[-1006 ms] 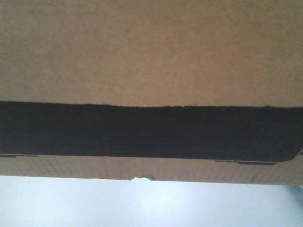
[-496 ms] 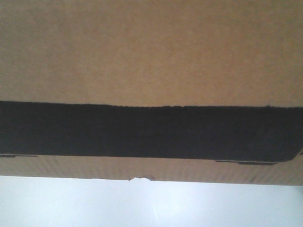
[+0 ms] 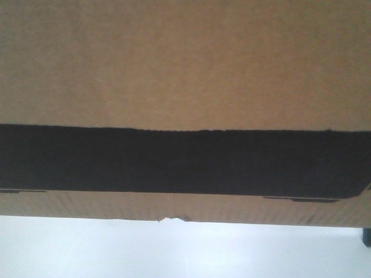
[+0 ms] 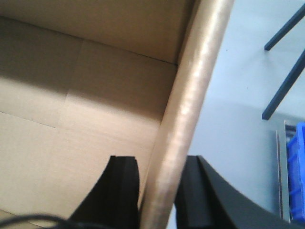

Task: Grab box from left shelf to table start

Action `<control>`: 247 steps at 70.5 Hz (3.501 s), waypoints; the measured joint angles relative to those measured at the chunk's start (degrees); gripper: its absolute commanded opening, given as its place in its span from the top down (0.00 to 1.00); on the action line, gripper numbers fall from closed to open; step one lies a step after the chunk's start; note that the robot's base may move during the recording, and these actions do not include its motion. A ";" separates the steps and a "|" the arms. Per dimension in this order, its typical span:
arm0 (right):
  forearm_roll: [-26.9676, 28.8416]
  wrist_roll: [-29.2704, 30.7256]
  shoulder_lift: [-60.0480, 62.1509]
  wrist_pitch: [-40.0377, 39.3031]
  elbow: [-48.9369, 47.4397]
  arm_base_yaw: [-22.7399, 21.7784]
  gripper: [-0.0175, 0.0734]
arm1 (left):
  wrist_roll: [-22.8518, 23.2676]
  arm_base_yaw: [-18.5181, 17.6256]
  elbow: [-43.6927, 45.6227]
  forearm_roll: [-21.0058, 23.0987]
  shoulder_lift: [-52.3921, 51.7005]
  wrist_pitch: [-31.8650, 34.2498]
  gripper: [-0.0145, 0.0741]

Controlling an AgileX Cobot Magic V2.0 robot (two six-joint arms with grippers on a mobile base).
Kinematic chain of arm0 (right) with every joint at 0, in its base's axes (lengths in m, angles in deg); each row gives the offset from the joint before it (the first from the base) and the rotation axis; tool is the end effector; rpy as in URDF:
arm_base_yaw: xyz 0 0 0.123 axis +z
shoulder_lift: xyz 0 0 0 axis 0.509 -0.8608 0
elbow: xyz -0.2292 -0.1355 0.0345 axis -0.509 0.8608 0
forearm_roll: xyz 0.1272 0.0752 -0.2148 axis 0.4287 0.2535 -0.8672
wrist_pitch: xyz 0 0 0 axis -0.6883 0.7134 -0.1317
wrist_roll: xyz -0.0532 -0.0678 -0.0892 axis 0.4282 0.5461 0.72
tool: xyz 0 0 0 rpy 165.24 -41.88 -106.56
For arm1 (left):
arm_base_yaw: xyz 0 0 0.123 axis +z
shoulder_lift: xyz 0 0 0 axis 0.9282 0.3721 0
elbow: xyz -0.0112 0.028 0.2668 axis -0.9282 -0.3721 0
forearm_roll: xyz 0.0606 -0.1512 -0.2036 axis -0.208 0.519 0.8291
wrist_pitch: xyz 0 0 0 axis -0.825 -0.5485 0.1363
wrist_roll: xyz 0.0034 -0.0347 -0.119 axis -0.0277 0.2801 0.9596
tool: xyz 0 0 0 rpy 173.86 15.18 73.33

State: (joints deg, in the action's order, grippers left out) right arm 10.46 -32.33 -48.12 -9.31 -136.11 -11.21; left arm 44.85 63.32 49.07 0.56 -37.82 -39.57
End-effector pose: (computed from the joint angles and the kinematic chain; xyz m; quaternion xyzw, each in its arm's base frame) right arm 0.1624 0.0472 0.4131 -0.1067 0.8807 0.0575 0.4579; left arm 0.1302 -0.0379 0.4126 0.0763 0.8444 -0.1241 0.5155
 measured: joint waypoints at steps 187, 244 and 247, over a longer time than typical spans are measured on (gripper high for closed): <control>0.00 0.04 0.00 0.00 0.00 0.00 0.73 | 0.00 0.00 0.00 0.00 0.00 0.00 0.95; 0.00 0.04 0.00 0.00 0.00 0.00 0.73 | 0.00 0.00 0.00 0.00 0.00 0.00 0.95; 0.00 0.04 0.00 0.00 0.00 0.00 0.73 | 0.00 0.00 0.00 0.00 0.00 0.00 0.94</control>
State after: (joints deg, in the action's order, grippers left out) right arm 10.46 -32.29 -48.12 -9.31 -136.11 -11.21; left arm 44.85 63.32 49.07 0.56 -37.82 -39.57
